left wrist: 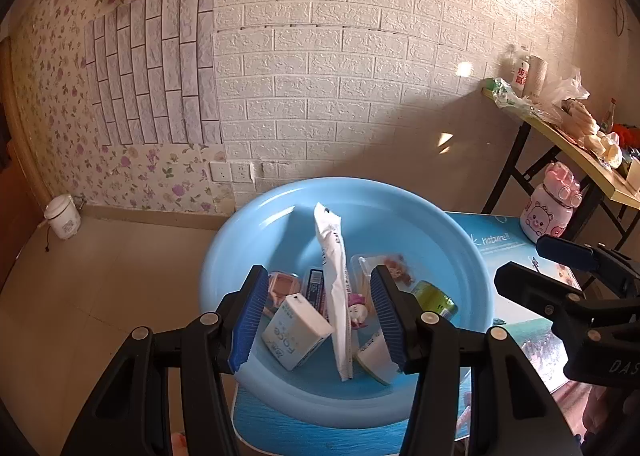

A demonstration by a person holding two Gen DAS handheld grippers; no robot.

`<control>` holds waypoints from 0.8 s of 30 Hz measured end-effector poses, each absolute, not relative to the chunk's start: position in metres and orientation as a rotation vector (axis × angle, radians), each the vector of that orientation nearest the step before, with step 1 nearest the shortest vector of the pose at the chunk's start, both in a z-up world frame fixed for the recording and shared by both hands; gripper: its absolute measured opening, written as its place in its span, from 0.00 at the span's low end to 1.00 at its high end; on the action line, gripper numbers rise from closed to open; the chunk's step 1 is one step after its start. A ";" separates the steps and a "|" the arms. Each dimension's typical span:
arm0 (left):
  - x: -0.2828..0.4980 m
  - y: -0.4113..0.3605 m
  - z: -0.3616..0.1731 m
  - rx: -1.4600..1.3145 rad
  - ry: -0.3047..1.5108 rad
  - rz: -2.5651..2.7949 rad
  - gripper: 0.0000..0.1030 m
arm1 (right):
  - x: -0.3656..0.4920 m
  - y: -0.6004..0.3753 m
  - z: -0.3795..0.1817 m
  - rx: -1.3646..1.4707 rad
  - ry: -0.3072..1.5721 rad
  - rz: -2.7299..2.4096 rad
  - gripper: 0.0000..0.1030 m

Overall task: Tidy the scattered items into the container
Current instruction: 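Withdraw both open tools from the basin over the table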

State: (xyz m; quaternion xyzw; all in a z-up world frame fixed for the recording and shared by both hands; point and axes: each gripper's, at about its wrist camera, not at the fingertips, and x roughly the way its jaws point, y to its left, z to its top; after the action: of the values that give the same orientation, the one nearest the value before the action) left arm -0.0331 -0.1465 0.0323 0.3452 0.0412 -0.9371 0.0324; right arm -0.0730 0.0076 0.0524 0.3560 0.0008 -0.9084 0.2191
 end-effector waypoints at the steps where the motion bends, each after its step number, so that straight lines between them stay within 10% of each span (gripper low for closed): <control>1: -0.033 -0.145 0.033 1.061 0.125 -2.887 0.50 | -0.072 0.009 0.053 0.982 0.001 -2.516 0.82; 24: -0.042 -0.086 0.045 1.087 0.044 -2.978 0.52 | -0.078 0.064 0.056 0.970 -0.090 -2.579 0.82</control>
State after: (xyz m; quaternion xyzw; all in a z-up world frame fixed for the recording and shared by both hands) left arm -0.0417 -0.0857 0.0449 0.3426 0.0140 -0.9393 -0.0145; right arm -0.0776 0.0639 0.0558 0.3452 -0.0321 -0.9182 0.1913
